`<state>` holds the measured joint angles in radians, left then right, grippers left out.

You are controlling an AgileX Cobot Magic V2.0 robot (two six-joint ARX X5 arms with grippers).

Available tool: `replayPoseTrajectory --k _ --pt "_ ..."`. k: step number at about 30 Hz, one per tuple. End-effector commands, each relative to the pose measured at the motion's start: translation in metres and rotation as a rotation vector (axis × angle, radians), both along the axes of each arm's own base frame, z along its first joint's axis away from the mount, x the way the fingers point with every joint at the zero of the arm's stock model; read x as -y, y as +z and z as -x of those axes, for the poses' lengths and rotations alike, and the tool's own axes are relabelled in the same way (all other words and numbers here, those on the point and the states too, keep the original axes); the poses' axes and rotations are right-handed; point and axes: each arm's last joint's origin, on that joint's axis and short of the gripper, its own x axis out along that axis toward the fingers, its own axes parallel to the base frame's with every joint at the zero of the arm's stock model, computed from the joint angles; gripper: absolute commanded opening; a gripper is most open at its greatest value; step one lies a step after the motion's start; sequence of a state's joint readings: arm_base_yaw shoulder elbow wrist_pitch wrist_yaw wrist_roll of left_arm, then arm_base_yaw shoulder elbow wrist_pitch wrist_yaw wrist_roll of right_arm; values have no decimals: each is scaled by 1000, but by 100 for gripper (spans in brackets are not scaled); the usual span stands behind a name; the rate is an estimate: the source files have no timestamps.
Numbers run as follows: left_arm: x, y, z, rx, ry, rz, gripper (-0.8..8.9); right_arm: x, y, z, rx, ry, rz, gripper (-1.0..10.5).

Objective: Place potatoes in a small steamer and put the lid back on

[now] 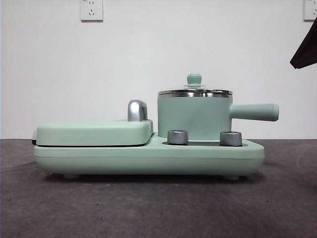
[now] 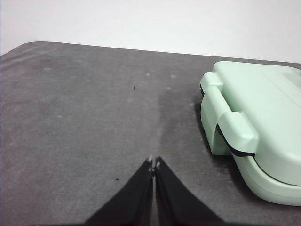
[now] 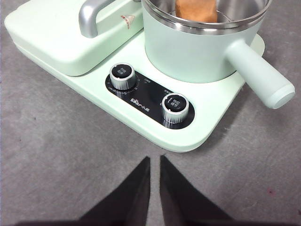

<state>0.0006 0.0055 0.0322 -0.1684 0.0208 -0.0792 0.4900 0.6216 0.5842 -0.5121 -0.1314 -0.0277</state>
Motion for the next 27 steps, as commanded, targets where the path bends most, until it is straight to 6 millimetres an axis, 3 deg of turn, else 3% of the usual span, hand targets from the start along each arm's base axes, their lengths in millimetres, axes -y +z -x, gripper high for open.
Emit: replayPoseTrajectory --k 1,10,13,21,27 --pt "0 -6 -1 -7 3 8 6 -1 3 -1 11 4 -7 30" --pt "0 -6 -1 -7 3 8 6 0 3 0 47 23 39 30" --pt "0 -6 -1 -7 3 8 6 11 -1 4 113 -60 77 30" --pt "0 -6 -1 -7 3 8 6 48 -56 22 356 -349 -16 30" --pt "0 -6 -1 -8 3 8 6 55 -91 22 441 -432 -89 30"
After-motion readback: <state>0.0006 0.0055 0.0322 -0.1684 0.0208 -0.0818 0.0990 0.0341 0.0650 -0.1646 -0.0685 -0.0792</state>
